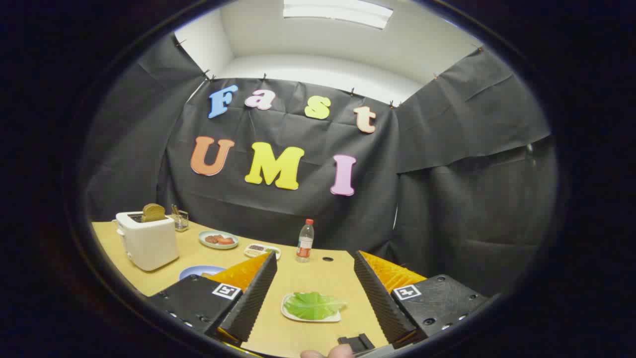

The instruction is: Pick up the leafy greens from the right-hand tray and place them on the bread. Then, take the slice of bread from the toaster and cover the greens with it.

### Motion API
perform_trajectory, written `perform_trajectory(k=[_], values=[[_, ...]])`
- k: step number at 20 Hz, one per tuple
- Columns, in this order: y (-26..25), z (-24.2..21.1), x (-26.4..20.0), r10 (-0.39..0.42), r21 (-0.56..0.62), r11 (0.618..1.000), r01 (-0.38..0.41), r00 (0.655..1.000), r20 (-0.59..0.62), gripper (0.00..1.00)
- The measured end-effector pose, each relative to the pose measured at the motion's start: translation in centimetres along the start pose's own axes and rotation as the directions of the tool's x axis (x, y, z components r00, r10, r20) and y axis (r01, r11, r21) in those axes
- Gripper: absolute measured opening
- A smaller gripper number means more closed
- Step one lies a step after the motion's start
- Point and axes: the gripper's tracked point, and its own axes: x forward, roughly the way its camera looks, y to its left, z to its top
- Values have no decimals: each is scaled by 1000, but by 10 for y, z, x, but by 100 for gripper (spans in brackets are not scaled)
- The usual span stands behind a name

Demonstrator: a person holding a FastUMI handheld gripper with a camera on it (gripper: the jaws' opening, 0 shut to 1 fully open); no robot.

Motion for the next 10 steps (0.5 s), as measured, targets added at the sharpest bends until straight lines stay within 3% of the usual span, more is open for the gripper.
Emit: perform_trajectory(k=[10], values=[[-7, 2, 0, -16, 27, 1000, 16, 1000, 0, 95]])
